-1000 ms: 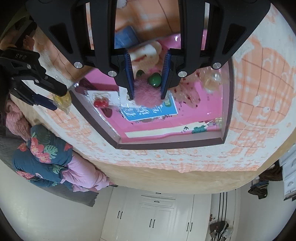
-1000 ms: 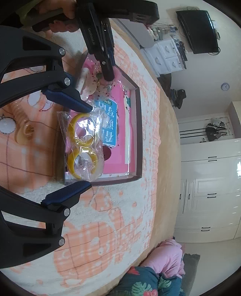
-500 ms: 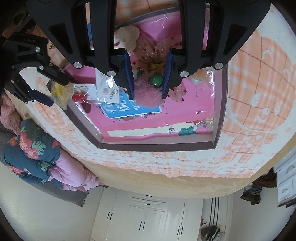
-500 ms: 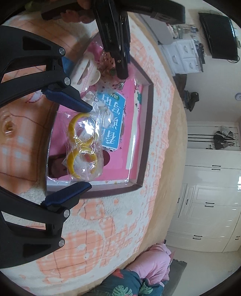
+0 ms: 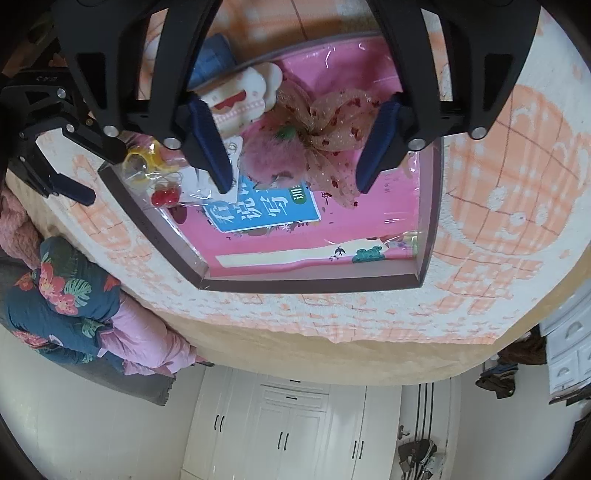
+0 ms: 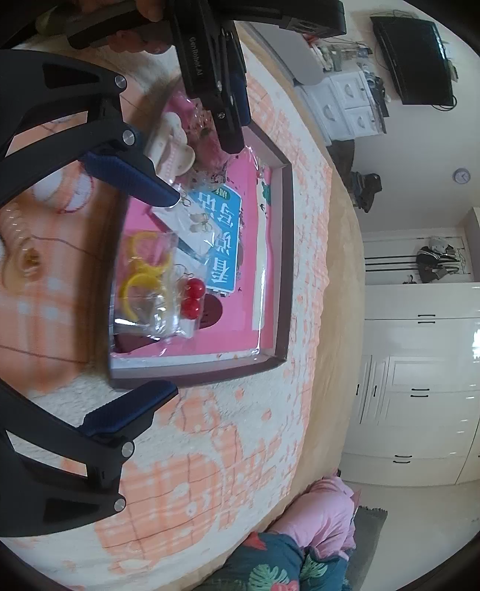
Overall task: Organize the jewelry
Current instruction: 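Carry the pompom and bangle bag into the tray and open both tools, then grasp the small blue box with the left tool while the right tool grasps the peach coil hair tie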
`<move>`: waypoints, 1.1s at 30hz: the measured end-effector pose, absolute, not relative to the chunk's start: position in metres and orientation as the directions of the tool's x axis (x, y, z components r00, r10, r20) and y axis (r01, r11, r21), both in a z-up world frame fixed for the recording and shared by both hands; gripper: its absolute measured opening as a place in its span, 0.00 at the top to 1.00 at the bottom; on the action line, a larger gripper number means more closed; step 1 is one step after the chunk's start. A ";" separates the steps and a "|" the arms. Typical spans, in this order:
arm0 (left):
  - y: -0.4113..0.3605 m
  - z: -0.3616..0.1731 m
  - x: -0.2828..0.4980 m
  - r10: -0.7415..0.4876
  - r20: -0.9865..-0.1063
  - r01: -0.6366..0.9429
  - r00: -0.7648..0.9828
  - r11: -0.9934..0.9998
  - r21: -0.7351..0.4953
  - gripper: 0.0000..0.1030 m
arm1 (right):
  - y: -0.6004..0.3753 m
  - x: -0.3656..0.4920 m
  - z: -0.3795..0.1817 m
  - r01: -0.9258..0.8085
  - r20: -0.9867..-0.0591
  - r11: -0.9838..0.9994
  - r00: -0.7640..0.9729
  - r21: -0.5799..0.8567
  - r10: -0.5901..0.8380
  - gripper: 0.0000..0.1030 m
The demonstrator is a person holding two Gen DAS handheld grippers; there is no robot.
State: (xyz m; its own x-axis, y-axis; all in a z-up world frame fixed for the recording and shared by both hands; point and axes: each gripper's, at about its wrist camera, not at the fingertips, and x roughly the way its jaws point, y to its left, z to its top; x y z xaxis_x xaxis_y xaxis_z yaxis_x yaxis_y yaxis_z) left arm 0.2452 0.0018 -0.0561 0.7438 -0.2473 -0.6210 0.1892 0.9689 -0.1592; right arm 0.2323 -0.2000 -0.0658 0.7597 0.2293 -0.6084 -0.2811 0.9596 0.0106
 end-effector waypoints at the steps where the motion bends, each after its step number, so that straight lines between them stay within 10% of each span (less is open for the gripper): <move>1: 0.002 -0.055 0.243 -0.248 -0.618 0.189 0.746 0.969 -0.161 0.35 | -0.202 0.229 -0.065 -0.280 -0.608 0.960 0.760 0.015 0.231 0.10; 25: 0.000 -0.064 0.169 -0.253 -0.648 0.194 0.719 0.968 -0.163 0.23 | -0.196 0.162 -0.093 -0.295 -0.707 0.953 0.660 0.067 0.254 0.09; 33: -0.018 -0.086 0.167 -0.275 -0.693 0.222 0.667 0.961 -0.168 0.23 | -0.198 0.166 -0.114 -0.268 -0.756 0.960 0.609 0.087 0.238 0.39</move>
State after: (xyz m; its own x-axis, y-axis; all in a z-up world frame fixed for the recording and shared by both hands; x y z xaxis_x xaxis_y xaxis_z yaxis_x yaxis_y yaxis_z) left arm 0.1675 -0.0177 -0.0856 0.6666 -0.2751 -0.6928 0.2217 0.9605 -0.1681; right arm 0.1660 -0.1982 -0.1143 0.6091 0.2384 -0.7564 -0.2678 0.9596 0.0868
